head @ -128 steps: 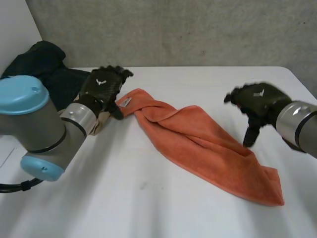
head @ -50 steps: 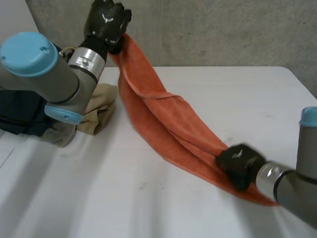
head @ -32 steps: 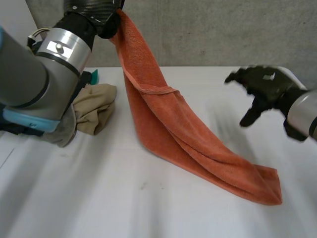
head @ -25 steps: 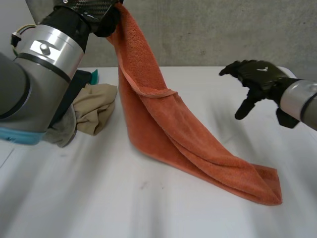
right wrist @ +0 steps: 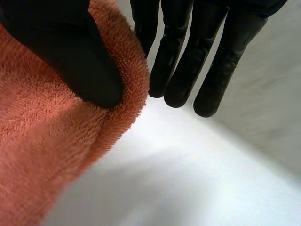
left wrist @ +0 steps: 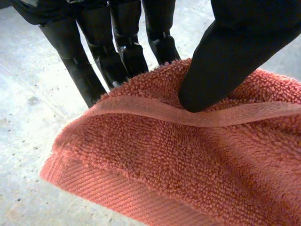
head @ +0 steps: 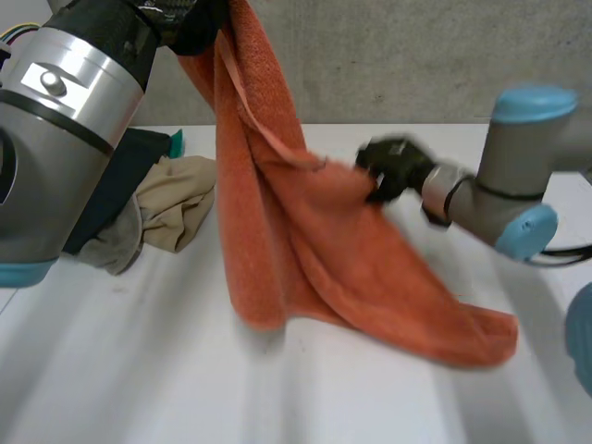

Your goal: Fold the laundry.

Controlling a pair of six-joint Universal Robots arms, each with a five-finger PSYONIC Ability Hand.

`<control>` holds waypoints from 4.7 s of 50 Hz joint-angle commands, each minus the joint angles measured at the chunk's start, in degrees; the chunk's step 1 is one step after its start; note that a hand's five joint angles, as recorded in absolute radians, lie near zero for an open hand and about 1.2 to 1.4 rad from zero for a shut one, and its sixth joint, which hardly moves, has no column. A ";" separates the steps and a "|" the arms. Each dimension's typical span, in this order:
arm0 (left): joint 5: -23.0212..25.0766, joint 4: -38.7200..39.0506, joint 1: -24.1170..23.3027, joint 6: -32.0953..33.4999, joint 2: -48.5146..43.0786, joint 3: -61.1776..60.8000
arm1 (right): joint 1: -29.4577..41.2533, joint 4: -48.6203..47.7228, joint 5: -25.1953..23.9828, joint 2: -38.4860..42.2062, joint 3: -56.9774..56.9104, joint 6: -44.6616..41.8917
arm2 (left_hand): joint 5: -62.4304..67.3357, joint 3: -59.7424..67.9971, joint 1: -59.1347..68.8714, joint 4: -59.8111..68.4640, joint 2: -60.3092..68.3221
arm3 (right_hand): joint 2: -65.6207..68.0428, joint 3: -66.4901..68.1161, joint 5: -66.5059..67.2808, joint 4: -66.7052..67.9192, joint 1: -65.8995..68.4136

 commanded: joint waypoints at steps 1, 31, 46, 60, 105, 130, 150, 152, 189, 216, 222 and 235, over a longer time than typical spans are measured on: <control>-5.58 -0.09 4.91 0.12 -8.90 11.09 | -0.91 -20.68 9.39 -17.72 11.20 -0.13 | 14.29 11.72 15.57 11.15 11.42 | 12.78 12.04 14.15 12.07 23.53; -12.98 0.17 0.71 -0.23 -15.24 -17.27 | -8.90 -22.29 1.13 -35.68 69.50 -17.45 | 14.29 11.72 15.57 11.15 11.42 | -47.50 -48.23 -46.13 -48.20 -36.74; -13.07 -0.35 3.35 -0.40 -13.06 -17.80 | -17.69 2.23 0.34 -32.52 54.38 -15.16 | 14.29 11.72 15.57 11.15 11.42 | -46.71 -47.45 -45.35 -47.42 -35.96; -12.81 -0.35 3.70 -0.40 -13.14 -17.01 | -21.30 0.66 -1.77 -29.87 60.69 -17.62 | 14.29 11.72 15.57 11.15 11.42 | -39.64 -40.38 -38.28 -40.35 -28.89; -12.72 -0.35 3.70 -0.49 -13.84 -16.39 | -22.62 -23.25 -4.41 -27.77 69.76 -24.22 | 14.29 11.72 15.57 11.15 11.42 | -13.57 -14.31 -12.20 -14.27 -2.82; -13.68 -5.70 3.70 0.30 -13.05 -18.76 | -23.14 -18.96 -0.81 -31.69 62.63 -24.21 | 14.29 11.72 15.57 11.15 11.42 | 12.78 12.04 14.15 12.07 23.53; -19.49 -31.56 2.12 5.30 -6.27 -29.58 | -33.87 22.73 1.48 -45.52 65.97 -54.89 | 14.29 11.72 15.57 11.15 11.42 | 12.78 12.04 14.15 12.07 23.53; -19.57 -30.24 1.94 5.83 -7.86 -28.44 | -33.60 20.62 1.48 -43.86 65.54 -53.58 | 14.29 11.72 15.57 11.15 11.42 | 12.78 12.04 14.15 12.07 23.53; -21.77 14.15 5.72 14.63 -23.07 8.24 | -13.65 -37.31 13.52 -30.06 31.78 -26.24 | 14.29 11.72 15.57 11.15 11.42 | 12.78 12.04 14.15 12.07 23.53; -22.21 -16.64 2.47 21.74 -8.41 -33.96 | -24.61 15.56 12.47 -34.87 59.00 -46.14 | 14.29 11.72 15.57 11.15 11.42 | 12.78 12.04 14.15 12.07 23.53; -22.12 -28.30 1.85 21.39 -7.95 -33.27 | -28.07 17.54 11.50 -35.77 63.43 -53.66 | 14.29 11.72 15.57 11.15 11.42 | 12.78 12.04 14.15 12.07 23.53; -28.09 -7.57 -0.17 21.57 -18.76 -18.08 | -23.51 -2.13 11.23 -28.04 52.55 -45.41 | 14.29 11.72 15.57 11.15 11.42 | 12.78 12.04 14.15 12.07 23.53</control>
